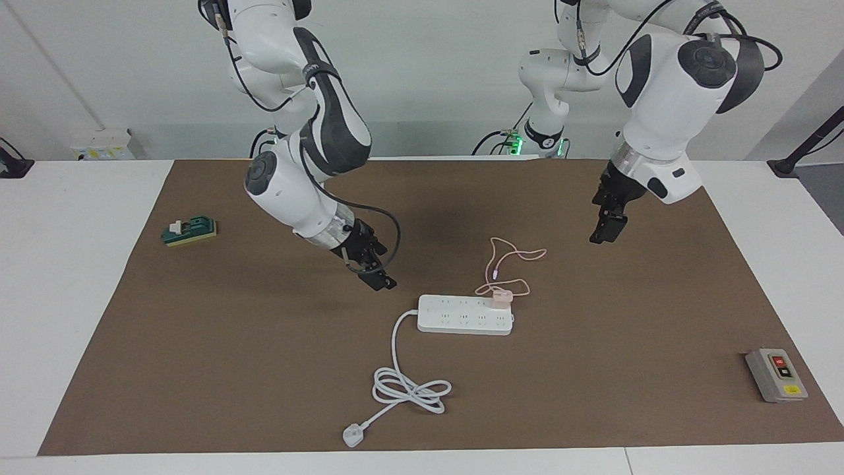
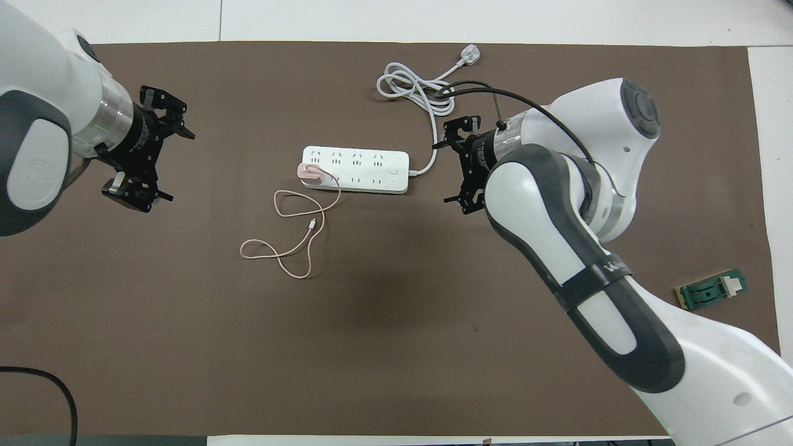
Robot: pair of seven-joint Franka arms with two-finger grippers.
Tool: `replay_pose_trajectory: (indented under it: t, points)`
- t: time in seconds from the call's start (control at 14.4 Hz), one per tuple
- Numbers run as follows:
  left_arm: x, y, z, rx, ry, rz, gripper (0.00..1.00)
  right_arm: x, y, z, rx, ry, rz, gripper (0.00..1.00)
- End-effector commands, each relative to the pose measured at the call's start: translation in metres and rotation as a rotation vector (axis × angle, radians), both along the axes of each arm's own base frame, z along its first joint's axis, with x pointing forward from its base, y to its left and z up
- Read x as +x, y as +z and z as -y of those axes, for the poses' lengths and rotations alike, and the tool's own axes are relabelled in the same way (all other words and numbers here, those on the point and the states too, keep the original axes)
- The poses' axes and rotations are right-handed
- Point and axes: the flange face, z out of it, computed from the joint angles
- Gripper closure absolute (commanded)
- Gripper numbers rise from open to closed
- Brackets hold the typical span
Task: Unplug charger and place it aside
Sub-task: 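Reach the right gripper to the power strip while the left gripper reaches the charger, then hold the power strip with the right gripper while the left gripper grasps the charger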
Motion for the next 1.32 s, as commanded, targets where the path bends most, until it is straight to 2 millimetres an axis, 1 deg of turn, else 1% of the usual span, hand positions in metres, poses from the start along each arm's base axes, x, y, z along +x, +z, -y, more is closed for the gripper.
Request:
replay_pose_trajectory:
  t: [0.0,0.07,0.14,0.21,0.28,0.35,0.42,0.49,0.55,0.62,0.69,0.76,0.83,0.9,0.97,1.04,1.11,1.25]
  points:
    - [0.017,-0.018,0.021,0.015,0.126,0.004,0.0,0.006,-0.024,-0.029,0.017,-0.1,-0.02,0.0]
    - [0.025,-0.033,0.035,0.011,0.161,0.016,0.0,0.012,-0.032,-0.032,0.035,-0.111,-0.04,0.0]
    - [0.032,-0.048,0.049,0.007,0.194,0.033,0.0,0.015,-0.036,-0.033,0.038,-0.113,-0.043,0.0]
    - [0.041,-0.066,0.061,0.007,0.223,0.039,0.0,0.018,-0.034,-0.035,0.04,-0.113,-0.038,0.0]
    - [0.047,-0.077,0.071,0.009,0.228,0.035,0.0,0.024,-0.04,-0.034,0.041,-0.108,-0.056,0.0]
    - [0.05,-0.085,0.082,0.016,0.216,0.033,0.0,0.032,-0.046,-0.035,0.045,-0.094,-0.08,0.0]
    - [0.052,-0.095,0.092,0.034,0.202,0.034,0.0,0.042,-0.044,-0.038,0.053,-0.088,-0.072,0.0]
    - [0.054,-0.104,0.1,0.041,0.203,0.036,0.0,0.041,-0.049,-0.046,0.058,-0.09,-0.067,0.0]
    - [0.056,-0.113,0.109,0.038,0.195,0.042,0.0,0.039,-0.055,-0.051,0.071,-0.096,-0.08,0.0]
    - [0.057,-0.122,0.115,0.039,0.198,0.039,0.0,0.041,-0.059,-0.049,0.078,-0.098,-0.1,0.0]
    - [0.058,-0.133,0.117,0.045,0.22,0.03,0.0,0.045,-0.077,-0.038,0.07,-0.106,-0.132,0.0]
    - [0.057,-0.139,0.123,0.048,0.223,0.024,0.0,0.049,-0.089,-0.033,0.066,-0.11,-0.148,0.0]
    - [0.054,-0.151,0.13,0.056,0.212,0.01,0.0,0.047,-0.093,-0.038,0.061,-0.101,-0.15,0.0]
    - [0.054,-0.157,0.135,0.059,0.206,0.006,0.0,0.046,-0.098,-0.04,0.058,-0.096,-0.158,0.0]
    - [0.055,-0.162,0.138,0.053,0.205,0.012,0.0,0.042,-0.1,-0.048,0.056,-0.088,-0.158,0.0]
    - [0.054,-0.162,0.14,0.047,0.204,0.012,0.0,0.038,-0.1,-0.059,0.057,-0.077,-0.153,0.0]
    - [0.053,-0.164,0.142,0.047,0.201,0.008,0.0,0.035,-0.102,-0.065,0.058,-0.07,-0.157,0.0]
    - [0.052,-0.165,0.143,0.044,0.194,0.008,0.0,0.034,-0.102,-0.066,0.067,-0.075,-0.162,0.0]
